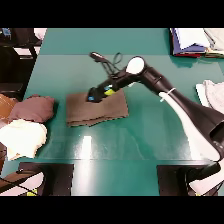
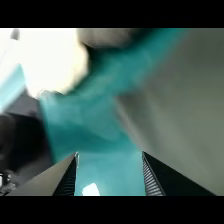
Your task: Fold the shirts.
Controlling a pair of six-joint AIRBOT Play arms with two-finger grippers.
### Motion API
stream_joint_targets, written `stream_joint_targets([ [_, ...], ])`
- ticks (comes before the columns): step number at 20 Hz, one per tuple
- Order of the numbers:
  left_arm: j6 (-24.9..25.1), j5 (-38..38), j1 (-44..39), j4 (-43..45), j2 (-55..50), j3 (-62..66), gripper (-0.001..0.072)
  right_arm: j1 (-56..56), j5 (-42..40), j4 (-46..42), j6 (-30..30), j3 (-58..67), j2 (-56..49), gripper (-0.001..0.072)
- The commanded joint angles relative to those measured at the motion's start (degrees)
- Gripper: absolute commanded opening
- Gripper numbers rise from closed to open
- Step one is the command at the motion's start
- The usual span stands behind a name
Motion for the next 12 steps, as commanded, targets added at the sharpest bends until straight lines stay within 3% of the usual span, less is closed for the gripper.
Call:
stream_joint_targets([
  [1, 0.00, -1.64, 0.48, 0.22, 0.52, 0.07, 0.0028, -8.63, 2.93, -6.21, 1.92, -10.43, 4.96, 0.0450],
  [4, 0.00, -1.64, 0.17, -0.24, 0.44, 0.04, 0.0028, -18.58, 0.20, -7.34, 4.04, -23.74, 11.13, 0.0454],
  [6, 0.00, -1.11, 0.20, -1.49, 0.46, 0.04, 0.0028, -23.41, -2.89, -7.13, 6.03, -30.32, 12.70, 0.0564],
  [12, 0.02, -0.17, 0.20, -2.38, 0.44, 0.04, 0.0028, -22.91, -4.48, 4.31, 2.64, -30.45, 3.96, 0.0554],
])
